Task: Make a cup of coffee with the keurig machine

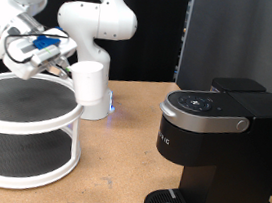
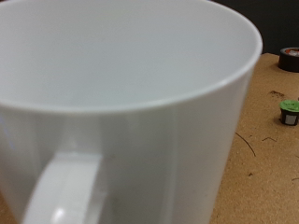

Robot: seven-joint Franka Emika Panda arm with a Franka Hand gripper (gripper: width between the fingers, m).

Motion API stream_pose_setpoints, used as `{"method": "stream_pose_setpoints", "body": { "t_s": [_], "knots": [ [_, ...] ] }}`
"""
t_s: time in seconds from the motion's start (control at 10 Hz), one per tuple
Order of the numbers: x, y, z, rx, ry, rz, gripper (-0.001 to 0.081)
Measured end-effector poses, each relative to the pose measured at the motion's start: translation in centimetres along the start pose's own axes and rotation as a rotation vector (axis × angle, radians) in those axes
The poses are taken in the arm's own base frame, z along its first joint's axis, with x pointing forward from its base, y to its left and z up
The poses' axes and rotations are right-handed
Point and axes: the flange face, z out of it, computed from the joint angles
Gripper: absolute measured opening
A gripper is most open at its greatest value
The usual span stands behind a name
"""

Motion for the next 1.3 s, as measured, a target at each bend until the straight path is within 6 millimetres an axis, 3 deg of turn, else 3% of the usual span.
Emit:
{"method": "stream_pose_setpoints", "body": {
  "t_s": [0.8, 1.3],
  "knots": [
    [4.1, -5.9, 10.6, 0.007, 0.028, -0.021, 0.0076],
    [4.4, -6.4, 11.3, 0.013, 0.019, -0.026, 0.0076]
  ]
}}
